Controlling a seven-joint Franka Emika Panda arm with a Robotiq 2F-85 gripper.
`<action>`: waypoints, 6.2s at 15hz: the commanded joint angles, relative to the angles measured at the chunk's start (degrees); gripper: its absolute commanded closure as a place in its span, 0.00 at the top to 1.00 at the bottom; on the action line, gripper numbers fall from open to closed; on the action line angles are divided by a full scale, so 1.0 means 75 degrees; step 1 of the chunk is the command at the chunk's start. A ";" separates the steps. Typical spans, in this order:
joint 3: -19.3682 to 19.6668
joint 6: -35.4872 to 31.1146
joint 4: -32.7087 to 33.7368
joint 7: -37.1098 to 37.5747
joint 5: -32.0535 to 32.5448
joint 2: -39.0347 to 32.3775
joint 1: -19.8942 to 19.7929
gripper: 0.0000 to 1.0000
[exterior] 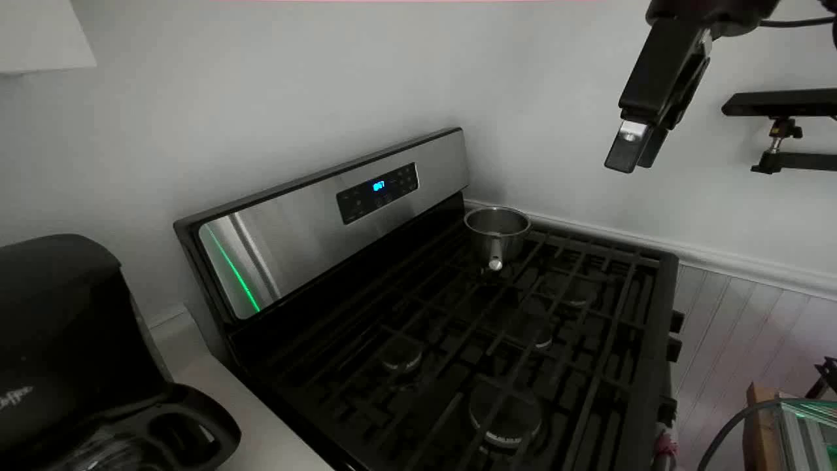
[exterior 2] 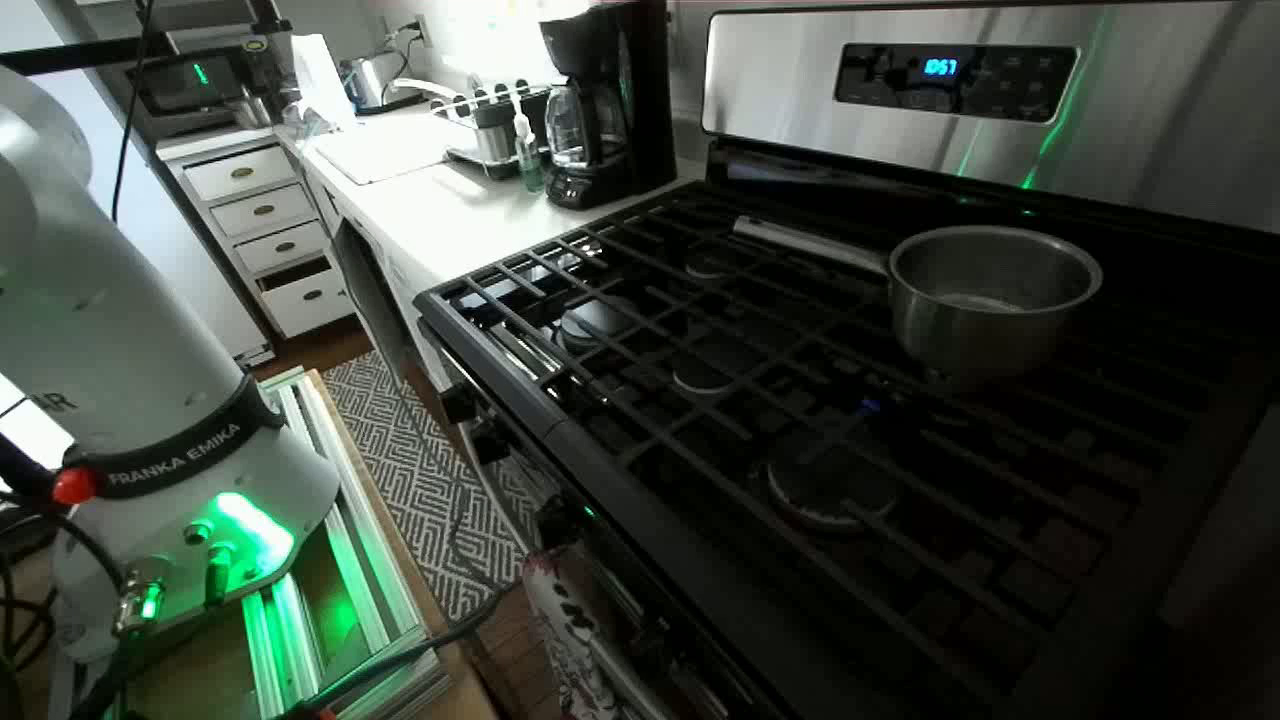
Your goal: Move the pot to the left
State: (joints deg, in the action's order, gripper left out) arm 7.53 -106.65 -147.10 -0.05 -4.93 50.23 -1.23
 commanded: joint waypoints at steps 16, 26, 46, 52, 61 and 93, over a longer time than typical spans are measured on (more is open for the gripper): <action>-0.0157 -0.3804 0.0235 0.1284 0.0479 -0.1965 -0.1664 1.00; -0.0578 -0.4300 0.1437 0.3605 0.2037 -0.4937 -0.2881 1.00; 0.0155 -0.3913 0.4083 0.4546 0.2238 -0.8119 -0.2010 1.00; 0.0515 -0.3898 0.5430 0.3749 0.1495 -0.9539 -0.1690 1.00; 0.0598 -0.3281 0.6758 0.2977 0.0452 -1.0682 -0.1821 1.00; 0.0524 -0.1939 0.7310 0.2412 0.0061 -1.0822 -0.1722 0.02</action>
State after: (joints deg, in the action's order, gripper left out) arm 11.44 -126.31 -91.46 19.61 -3.67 -33.81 -14.78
